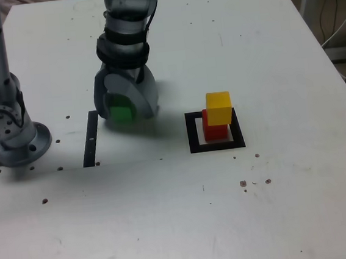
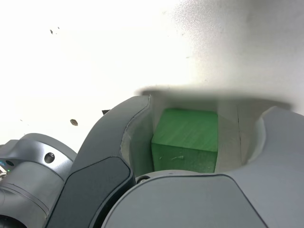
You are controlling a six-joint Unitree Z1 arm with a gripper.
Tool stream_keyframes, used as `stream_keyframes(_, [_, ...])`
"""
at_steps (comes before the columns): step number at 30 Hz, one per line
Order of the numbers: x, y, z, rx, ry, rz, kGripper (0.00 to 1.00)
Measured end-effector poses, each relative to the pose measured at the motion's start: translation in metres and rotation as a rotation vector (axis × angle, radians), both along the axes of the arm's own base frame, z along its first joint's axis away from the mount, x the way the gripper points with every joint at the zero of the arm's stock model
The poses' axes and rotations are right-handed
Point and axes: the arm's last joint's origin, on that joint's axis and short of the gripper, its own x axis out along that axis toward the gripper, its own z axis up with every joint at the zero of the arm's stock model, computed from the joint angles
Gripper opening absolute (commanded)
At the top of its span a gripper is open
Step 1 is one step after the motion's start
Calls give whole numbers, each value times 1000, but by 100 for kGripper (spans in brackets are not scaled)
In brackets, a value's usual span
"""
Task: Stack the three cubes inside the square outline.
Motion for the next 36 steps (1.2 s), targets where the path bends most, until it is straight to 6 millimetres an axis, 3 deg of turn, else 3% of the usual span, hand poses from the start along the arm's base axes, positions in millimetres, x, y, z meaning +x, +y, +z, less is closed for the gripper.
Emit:
stream_keyframes(25, [1,0,5,-20,19,4,29])
stream_keyframes(36, [18,-10,34,-36,11,-8,29])
